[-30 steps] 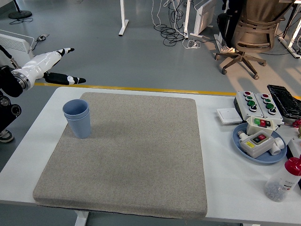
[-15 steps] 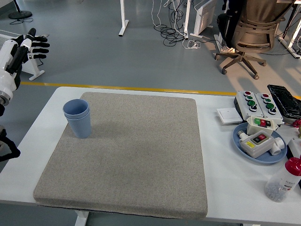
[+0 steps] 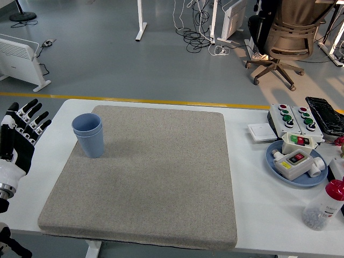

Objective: Push cup pick cup insert cup

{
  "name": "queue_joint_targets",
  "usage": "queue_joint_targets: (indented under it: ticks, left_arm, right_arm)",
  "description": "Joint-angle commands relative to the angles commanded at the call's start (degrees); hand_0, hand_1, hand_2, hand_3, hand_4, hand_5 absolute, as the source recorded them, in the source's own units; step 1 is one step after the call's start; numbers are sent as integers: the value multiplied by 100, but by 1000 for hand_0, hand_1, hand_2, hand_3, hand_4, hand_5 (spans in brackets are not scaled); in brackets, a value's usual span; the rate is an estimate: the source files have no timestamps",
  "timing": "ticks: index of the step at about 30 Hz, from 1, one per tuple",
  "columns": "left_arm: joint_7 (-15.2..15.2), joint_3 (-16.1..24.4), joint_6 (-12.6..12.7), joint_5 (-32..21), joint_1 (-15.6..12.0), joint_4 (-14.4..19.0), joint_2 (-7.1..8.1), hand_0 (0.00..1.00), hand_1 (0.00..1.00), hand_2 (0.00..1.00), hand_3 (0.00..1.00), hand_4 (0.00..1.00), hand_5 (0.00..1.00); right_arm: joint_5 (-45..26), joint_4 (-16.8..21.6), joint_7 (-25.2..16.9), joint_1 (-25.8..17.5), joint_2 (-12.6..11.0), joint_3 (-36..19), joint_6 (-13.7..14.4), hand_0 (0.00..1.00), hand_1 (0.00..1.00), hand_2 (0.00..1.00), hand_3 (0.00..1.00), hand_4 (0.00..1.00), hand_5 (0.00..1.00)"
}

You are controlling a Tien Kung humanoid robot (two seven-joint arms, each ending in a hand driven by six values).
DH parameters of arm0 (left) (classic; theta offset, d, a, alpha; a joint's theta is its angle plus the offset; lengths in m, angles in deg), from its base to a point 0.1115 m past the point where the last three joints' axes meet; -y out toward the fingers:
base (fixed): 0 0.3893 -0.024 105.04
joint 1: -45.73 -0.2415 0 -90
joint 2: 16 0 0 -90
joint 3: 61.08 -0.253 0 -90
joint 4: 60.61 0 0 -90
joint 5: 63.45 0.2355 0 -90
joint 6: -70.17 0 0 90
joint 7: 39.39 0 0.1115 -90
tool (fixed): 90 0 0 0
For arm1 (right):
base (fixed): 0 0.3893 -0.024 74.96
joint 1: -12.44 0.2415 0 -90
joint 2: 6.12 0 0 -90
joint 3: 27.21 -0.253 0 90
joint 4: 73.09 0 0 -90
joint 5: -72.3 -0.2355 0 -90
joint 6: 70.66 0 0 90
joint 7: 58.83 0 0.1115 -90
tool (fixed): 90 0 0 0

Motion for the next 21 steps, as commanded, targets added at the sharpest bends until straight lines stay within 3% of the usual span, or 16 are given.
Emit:
queue_joint_targets:
  ticks: [3,5,10,21]
  left_arm:
    - [120,-22,-20,84,-226,12,-66,955,934,980,934,607,998]
    - [163,-14,131,183,-372,26,-129,955,934,980,934,607,998]
    - [180,-47,190,193,-531,57,-139,964,941,993,943,604,998]
    - [168,-104,304,273,-409,15,-131,969,943,998,942,599,998]
  right_arm:
    - [45,-2,10,3,-3,-24,-8,666,603,615,564,102,446]
    - [66,-5,12,-1,-4,-35,-11,666,603,615,564,102,446]
    - [59,-9,13,-11,-10,-35,-13,667,602,615,565,101,447]
    - [-69,-12,-1,-2,-14,36,-13,666,602,615,564,101,450]
